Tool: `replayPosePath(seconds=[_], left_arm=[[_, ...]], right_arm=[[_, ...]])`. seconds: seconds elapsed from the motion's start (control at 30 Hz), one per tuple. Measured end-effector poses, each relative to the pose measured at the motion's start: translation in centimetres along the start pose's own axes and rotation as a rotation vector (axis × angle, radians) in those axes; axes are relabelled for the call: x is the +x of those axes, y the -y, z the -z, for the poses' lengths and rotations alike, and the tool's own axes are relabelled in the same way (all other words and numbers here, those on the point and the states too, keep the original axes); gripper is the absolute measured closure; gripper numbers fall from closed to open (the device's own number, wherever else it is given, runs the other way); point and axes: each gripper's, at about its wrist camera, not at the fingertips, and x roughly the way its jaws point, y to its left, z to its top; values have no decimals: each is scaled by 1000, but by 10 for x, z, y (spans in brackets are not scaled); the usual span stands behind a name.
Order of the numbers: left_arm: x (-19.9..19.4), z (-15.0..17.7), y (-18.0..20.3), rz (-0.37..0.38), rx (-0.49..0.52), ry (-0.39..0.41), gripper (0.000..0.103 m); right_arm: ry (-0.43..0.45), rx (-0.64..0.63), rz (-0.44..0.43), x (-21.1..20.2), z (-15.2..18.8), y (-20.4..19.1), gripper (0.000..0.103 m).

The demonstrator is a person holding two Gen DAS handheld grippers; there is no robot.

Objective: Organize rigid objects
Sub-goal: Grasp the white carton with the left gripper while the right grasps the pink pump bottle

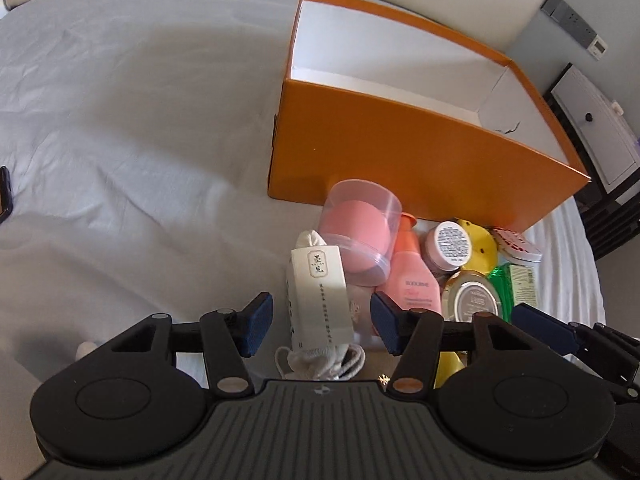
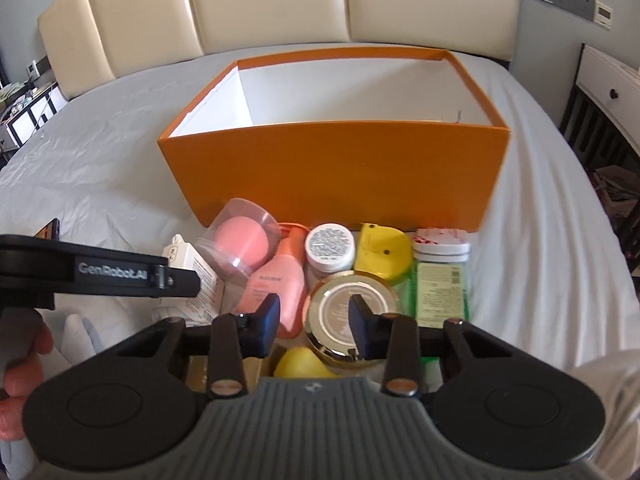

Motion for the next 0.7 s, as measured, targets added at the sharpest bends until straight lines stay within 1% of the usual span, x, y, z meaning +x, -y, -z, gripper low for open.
replayPosePath(seconds=[0.13, 0.2, 0.33, 0.4, 0.47, 0.57, 0.6, 0.7], left_arm=[[12, -9, -1, 16, -2, -42, 46], [17, -10, -2, 20, -2, -55, 52], [26, -14, -6, 19, -11, -68, 59], [30, -16, -7, 18, -13, -72, 65], [33, -17, -9, 9, -17, -75, 69], [35, -18, -12, 11, -28, -73, 69], [36, -19, -12, 11, -29, -72, 70], [37, -19, -17, 27, -51, -75, 70]], right_arm=[[-40, -20, -20, 20, -9, -8, 66], [-62, -24, -32, 28, -11, -10, 66], [-102, -23, -50, 42, -14, -12, 65], [-124, -16, -59, 48, -15, -13, 65], [-146, -7, -68, 53, -16, -13, 65], [-163, -4, -79, 59, -19, -14, 64], [-166, -7, -77, 61, -20, -15, 62], [-179, -23, -69, 66, -23, -20, 59]])
